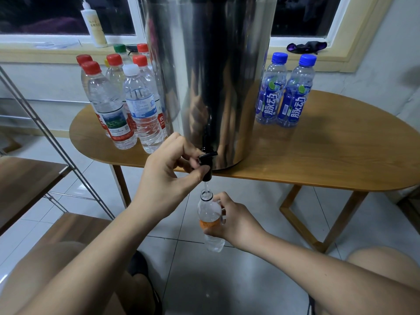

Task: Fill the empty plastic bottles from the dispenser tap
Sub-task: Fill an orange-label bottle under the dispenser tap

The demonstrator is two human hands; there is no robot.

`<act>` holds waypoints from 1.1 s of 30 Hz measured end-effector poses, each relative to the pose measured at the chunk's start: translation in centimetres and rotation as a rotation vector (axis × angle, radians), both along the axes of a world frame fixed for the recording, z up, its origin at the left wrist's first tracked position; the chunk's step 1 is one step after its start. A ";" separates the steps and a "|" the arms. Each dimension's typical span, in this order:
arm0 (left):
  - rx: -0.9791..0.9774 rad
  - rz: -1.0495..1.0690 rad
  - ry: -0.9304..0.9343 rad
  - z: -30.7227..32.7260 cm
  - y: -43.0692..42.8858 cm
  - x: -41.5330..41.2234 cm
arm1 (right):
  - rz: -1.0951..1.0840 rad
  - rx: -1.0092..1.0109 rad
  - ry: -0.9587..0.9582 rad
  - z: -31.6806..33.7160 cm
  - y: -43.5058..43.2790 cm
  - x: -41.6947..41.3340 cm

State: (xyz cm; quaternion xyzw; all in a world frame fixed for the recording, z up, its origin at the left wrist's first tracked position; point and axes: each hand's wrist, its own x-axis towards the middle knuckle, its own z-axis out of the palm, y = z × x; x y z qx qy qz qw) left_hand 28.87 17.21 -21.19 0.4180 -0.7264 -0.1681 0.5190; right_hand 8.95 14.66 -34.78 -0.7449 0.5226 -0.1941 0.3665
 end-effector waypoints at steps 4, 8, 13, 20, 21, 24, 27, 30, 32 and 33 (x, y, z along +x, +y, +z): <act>-0.005 -0.006 0.006 0.0 -0.1 0.0 | -0.005 0.002 -0.001 -0.1 0.0 0.0; -0.010 -0.017 0.013 -0.1 -0.2 0.1 | -0.003 0.006 0.002 -0.1 -0.1 0.0; -0.008 -0.013 0.019 -0.2 -0.2 0.1 | -0.008 0.015 0.004 -0.2 -0.1 0.0; 0.002 -0.022 0.027 -0.2 -0.2 0.1 | -0.003 0.015 0.009 0.0 0.0 -0.1; 0.002 -0.018 0.027 -0.2 -0.2 0.1 | -0.002 0.015 0.011 0.0 0.0 -0.1; 0.000 -0.008 0.021 -0.1 -0.2 0.0 | 0.004 0.012 0.016 0.1 0.0 -0.1; -0.002 -0.006 0.018 -0.1 -0.2 0.0 | 0.003 0.009 0.022 0.2 0.1 -0.1; 0.000 -0.007 0.014 -0.1 -0.2 0.0 | 0.001 0.009 0.024 0.1 0.1 0.0; 0.000 -0.008 0.013 -0.1 -0.2 0.0 | -0.001 0.010 0.026 0.1 0.0 0.0; 0.001 -0.009 0.015 -0.1 -0.2 0.0 | -0.002 0.011 0.026 0.2 0.0 0.0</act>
